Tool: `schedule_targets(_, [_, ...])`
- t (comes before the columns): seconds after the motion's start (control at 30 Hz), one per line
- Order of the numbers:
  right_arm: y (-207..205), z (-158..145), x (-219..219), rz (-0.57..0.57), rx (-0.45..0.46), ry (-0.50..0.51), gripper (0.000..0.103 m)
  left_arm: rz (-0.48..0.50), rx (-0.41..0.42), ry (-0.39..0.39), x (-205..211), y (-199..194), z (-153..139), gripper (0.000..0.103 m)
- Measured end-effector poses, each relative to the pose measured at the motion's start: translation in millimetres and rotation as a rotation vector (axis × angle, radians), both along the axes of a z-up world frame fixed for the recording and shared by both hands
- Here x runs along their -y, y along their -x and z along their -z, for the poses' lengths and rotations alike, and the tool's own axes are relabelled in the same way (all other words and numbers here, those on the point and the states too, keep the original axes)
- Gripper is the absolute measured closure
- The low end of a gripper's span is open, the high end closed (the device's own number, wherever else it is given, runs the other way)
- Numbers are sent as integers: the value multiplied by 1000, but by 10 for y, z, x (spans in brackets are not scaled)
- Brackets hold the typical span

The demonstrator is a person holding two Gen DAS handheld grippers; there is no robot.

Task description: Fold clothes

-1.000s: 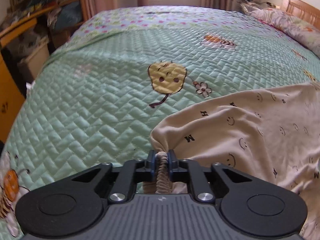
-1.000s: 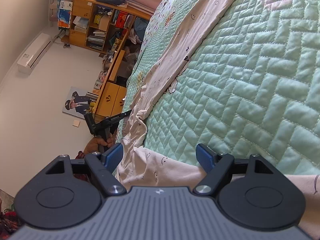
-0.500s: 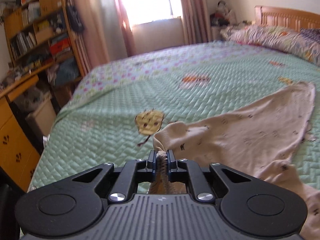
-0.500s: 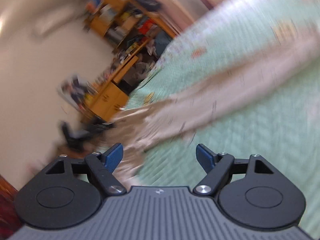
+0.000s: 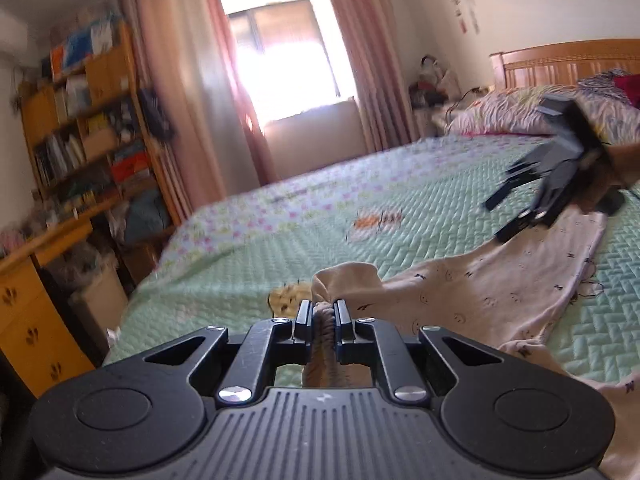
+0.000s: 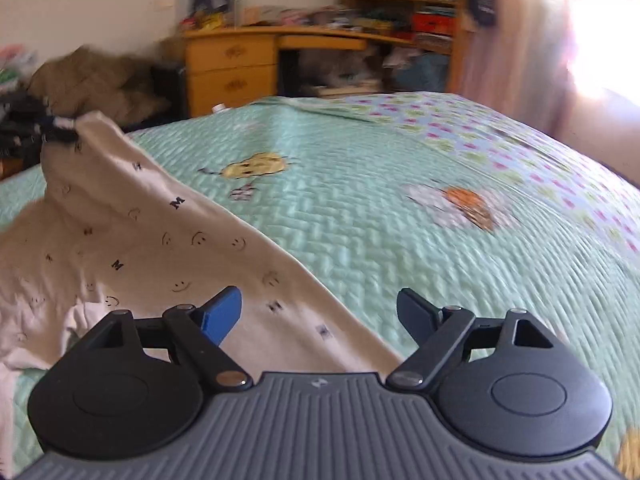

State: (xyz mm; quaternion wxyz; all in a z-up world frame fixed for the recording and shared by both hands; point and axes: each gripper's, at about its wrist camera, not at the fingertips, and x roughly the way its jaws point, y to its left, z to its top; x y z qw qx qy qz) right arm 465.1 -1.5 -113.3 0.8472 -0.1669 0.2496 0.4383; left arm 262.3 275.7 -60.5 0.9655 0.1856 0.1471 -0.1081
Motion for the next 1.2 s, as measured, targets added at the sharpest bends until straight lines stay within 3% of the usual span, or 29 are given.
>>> schedule_targets(0.17, [129, 45, -311, -198, 51, 113, 18, 70, 84, -74, 255, 499, 113, 92])
schedule_targets(0.3, [282, 117, -447, -279, 133, 258, 18, 123, 124, -110, 440, 836, 209, 92])
schedule_targets(0.53, [580, 270, -501, -316, 271, 374, 19, 53, 155, -15, 345, 890, 139, 92])
schedule_targets(0.8, [920, 372, -480, -219, 529, 363, 31, -63, 124, 86, 88, 755, 66, 92])
schedule_targets(0.9, [1087, 371, -486, -212, 595, 383, 47, -91, 116, 102, 16, 748, 71, 92])
schedule_targets(0.93, [1126, 371, -487, -214, 593, 395, 66, -97, 116, 109, -6, 753, 73, 91])
schedule_targets(0.97, [1149, 341, -491, -202, 586, 395, 93, -104, 111, 110, -27, 749, 80, 91])
schedule_targets(1.0, [1169, 308, -496, -189, 579, 394, 100, -112, 104, 110, -48, 741, 90, 91])
schedule_targets(1.2, [1348, 0, -520, -118, 533, 407, 98, -156, 75, 129, -211, 718, 137, 91])
